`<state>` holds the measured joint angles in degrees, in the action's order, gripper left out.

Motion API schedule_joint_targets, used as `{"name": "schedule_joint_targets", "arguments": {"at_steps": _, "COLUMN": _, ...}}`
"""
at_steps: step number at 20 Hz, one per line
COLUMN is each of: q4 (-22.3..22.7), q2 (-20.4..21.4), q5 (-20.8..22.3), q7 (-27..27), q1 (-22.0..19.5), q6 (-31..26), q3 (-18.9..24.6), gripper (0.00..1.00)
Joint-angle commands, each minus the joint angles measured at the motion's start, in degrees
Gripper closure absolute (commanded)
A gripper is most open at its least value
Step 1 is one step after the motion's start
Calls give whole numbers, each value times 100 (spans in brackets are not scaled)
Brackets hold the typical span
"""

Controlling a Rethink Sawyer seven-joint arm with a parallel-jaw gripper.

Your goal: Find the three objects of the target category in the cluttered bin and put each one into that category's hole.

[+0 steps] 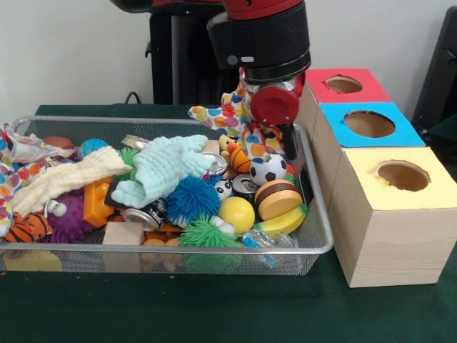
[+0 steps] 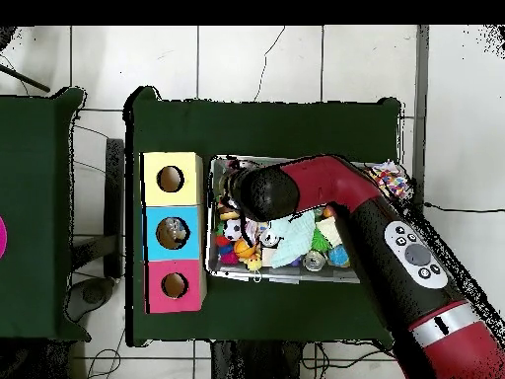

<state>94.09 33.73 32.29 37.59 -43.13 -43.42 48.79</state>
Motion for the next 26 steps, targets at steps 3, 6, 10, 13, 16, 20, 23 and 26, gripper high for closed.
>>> {"name": "schedule_joint_targets", "arguments": {"at_steps": 3, "q4": -290, "q2": -153, "q5": 224, "q7": -1235, "q1": -351, "q6": -1021, "q3": -102, "gripper": 100}}
{"name": "schedule_joint_targets", "arguments": {"at_steps": 6, "q4": -354, "q2": -217, "q5": 252, "q7": -1313, "q1": -414, "q6": -1072, "q3": -49, "gripper": 100}}
{"name": "schedule_joint_targets", "arguments": {"at_steps": 10, "q4": -393, "q2": -283, "q5": 264, "q7": -1458, "q1": -538, "q6": -1161, "q3": 41, "gripper": 100}}
{"name": "schedule_joint_targets", "arguments": {"at_steps": 13, "q4": -375, "q2": -276, "q5": 297, "q7": -1468, "q1": -581, "q6": -1180, "q3": 73, "gripper": 100}}
{"name": "schedule_joint_targets", "arguments": {"at_steps": 16, "q4": -356, "q2": -337, "q5": 314, "q7": -1434, "q1": -601, "q6": -1150, "q3": 101, "gripper": 100}}
{"name": "schedule_joint_targets", "arguments": {"at_steps": 20, "q4": -367, "q2": -381, "q5": 361, "q7": -1426, "q1": -610, "q6": -1116, "q3": 104, "gripper": 100}}
{"name": "schedule_joint_targets", "arguments": {"at_steps": 23, "q4": -363, "q2": -394, "q5": 380, "q7": -1455, "q1": -633, "q6": -1118, "q3": 109, "gripper": 100}}
{"name": "schedule_joint_targets", "arguments": {"at_steps": 26, "q4": -364, "q2": -396, "q5": 384, "q7": -1455, "q1": -639, "q6": -1129, "q3": 116, "gripper": 100}}
